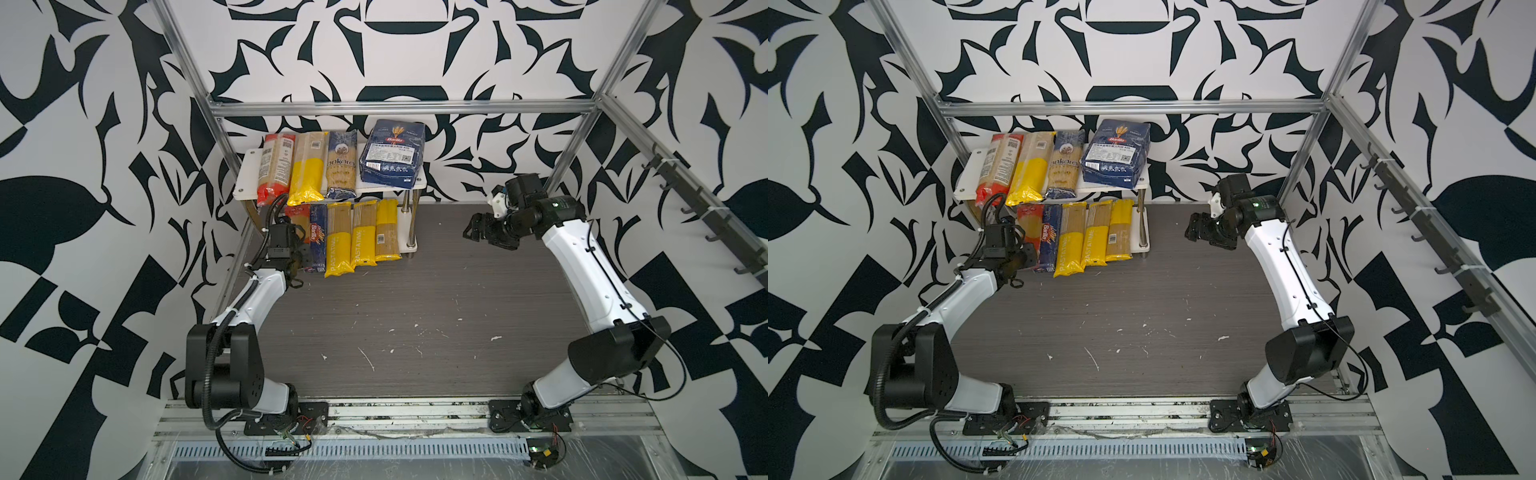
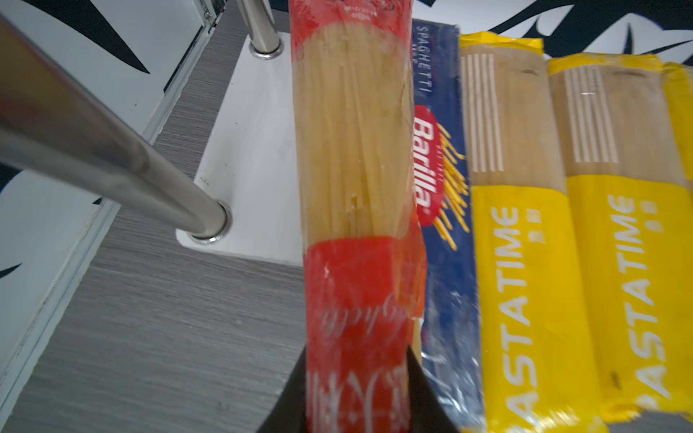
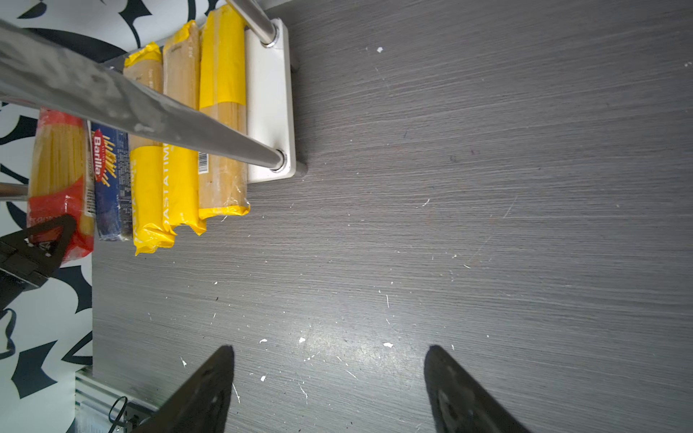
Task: Arrange pasta packages on shelves
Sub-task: Place the pasta bag on the shelf.
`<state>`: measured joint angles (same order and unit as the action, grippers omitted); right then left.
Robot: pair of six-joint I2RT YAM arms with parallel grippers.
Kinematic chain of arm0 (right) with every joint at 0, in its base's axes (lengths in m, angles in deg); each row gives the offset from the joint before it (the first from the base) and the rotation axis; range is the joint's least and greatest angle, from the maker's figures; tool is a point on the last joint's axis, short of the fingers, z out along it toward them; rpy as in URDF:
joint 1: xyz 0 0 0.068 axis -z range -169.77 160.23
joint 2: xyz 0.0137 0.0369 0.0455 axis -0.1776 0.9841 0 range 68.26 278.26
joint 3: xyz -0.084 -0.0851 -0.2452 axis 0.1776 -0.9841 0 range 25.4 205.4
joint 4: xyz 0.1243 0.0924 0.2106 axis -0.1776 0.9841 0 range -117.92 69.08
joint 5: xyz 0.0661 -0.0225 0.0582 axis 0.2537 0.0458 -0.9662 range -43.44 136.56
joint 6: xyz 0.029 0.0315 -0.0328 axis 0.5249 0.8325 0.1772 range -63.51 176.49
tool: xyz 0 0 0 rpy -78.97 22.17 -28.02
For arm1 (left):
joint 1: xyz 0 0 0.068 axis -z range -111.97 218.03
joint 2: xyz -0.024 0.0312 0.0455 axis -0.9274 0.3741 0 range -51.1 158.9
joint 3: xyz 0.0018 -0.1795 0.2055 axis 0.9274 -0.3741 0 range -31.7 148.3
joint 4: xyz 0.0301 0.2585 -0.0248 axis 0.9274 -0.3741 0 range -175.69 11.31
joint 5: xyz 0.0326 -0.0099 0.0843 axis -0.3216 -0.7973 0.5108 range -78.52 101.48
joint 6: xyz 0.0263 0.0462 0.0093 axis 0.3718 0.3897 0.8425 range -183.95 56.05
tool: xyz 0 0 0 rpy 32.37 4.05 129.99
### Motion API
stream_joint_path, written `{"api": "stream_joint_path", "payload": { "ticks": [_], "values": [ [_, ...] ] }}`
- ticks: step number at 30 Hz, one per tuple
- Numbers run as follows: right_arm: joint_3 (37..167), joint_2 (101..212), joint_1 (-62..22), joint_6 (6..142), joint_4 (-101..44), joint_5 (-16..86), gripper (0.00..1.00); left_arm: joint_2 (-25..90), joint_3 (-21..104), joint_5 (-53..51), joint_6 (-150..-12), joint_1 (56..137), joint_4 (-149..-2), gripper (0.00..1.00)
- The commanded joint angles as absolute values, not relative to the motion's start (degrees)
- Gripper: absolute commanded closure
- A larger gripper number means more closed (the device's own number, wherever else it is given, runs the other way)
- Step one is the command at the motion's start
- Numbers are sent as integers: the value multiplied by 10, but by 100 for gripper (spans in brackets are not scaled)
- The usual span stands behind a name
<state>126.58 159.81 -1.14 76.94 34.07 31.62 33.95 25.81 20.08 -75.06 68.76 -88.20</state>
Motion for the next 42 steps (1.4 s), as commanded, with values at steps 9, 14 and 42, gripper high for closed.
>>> {"api": "stream_joint_path", "payload": {
  "ticks": [9, 14, 42],
  "values": [
    [1309, 1606, -1, 786, 370, 341, 18, 434, 382, 120, -723, 636, -797, 100],
    [1295, 1593, 0, 794, 374, 349, 18, 432, 362, 119, -728, 635, -807, 88],
    [1271, 1550, 1, 776, 406, 358, 16, 247, 151, 172, -784, 624, -805, 8]
  ]
}}
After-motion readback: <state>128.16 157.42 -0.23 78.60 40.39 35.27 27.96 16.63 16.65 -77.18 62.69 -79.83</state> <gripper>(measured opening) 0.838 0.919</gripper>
